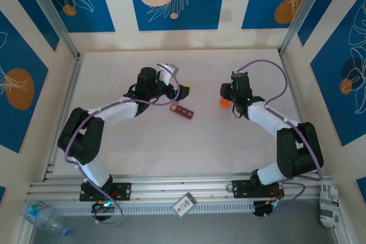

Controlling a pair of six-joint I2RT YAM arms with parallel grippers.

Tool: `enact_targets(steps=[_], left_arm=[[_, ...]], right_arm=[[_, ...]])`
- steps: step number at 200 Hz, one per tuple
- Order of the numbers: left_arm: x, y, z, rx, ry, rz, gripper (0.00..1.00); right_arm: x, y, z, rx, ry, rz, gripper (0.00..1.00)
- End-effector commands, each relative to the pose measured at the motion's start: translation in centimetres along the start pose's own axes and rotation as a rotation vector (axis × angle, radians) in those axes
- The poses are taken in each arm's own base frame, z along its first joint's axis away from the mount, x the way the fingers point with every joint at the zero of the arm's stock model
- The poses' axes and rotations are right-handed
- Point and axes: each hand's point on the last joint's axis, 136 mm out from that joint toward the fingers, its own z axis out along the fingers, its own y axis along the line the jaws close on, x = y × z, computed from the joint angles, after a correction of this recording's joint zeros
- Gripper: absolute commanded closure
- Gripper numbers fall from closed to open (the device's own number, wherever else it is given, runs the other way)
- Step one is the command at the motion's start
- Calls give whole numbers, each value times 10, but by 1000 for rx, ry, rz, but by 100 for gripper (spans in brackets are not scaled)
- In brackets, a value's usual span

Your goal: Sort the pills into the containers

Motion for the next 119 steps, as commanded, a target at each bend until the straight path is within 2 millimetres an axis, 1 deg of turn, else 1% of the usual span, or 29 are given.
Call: enact_targets(steps=[1,24,40,65,87,101,119], left_arm=[[-23,10,-11,-73,-49,59,0],[-26,20,-17,-145,-93,95,0],[-27,26,-21,-186,-109,106,0],[-24,38,-21,-246,-67,74,0],[-20,41,-19,-261,-22,55,0],[-19,41,-19,-261,-20,62,0],[-20,40,-20,-254,-29,77,0]], right_arm=[[0,-4,1,74,-53,12,69],[14,-2,4,88,-29,7,67],[22,-1,6,89,-10,8,62],[32,1,9,95,12,6,47],[36,2,10,94,22,5,34],[35,4,9,87,23,4,28],[31,8,8,70,24,-2,23]])
